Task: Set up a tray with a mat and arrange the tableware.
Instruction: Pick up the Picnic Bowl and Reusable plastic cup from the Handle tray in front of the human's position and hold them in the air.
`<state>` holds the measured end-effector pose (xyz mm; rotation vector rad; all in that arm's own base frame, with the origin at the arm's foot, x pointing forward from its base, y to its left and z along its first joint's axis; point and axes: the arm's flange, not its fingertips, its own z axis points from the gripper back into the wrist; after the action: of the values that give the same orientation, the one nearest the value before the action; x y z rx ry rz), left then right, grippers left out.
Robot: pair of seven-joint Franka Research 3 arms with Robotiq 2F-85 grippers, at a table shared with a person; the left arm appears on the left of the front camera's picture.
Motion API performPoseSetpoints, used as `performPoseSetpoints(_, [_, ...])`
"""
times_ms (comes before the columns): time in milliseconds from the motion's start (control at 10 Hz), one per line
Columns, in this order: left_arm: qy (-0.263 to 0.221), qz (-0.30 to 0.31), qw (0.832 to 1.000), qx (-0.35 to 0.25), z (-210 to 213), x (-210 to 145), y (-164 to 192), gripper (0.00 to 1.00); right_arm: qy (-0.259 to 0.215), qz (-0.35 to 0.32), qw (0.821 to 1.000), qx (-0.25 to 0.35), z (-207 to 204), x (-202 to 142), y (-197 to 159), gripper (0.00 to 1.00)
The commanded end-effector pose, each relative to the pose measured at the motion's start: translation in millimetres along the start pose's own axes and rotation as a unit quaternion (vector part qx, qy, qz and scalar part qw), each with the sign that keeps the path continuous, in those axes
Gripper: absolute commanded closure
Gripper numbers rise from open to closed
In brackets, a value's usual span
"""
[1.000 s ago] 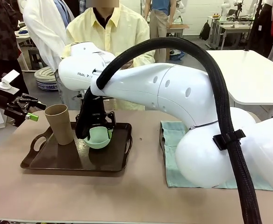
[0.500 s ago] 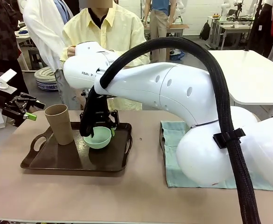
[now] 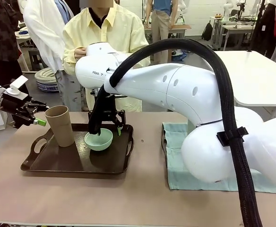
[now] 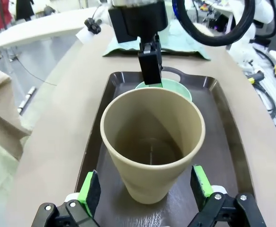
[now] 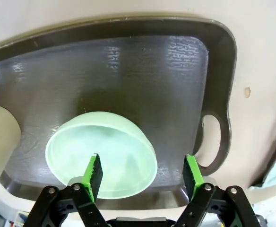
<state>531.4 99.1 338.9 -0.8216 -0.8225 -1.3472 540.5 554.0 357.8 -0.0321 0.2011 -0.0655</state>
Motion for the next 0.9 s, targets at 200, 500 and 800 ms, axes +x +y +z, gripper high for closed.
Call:
performPoseSetpoints(200, [0.006,0.003,1.000,-0.017,-17,-2,12,0.00,0.003,-0.003,0.999,0.031,-43,-53,-74,0.11])
performPoseSetpoints(500, [0.003,-0.012,0.999,-0.035,-32,-1,10,0.00,-0.001,0.004,1.000,0.026,-50,-46,-75,0.11])
performPoseSetpoints(800, [0.004,-0.013,0.999,-0.046,-44,-1,6,0.00,0.002,0.009,1.000,0.027,-53,-48,-75,0.11])
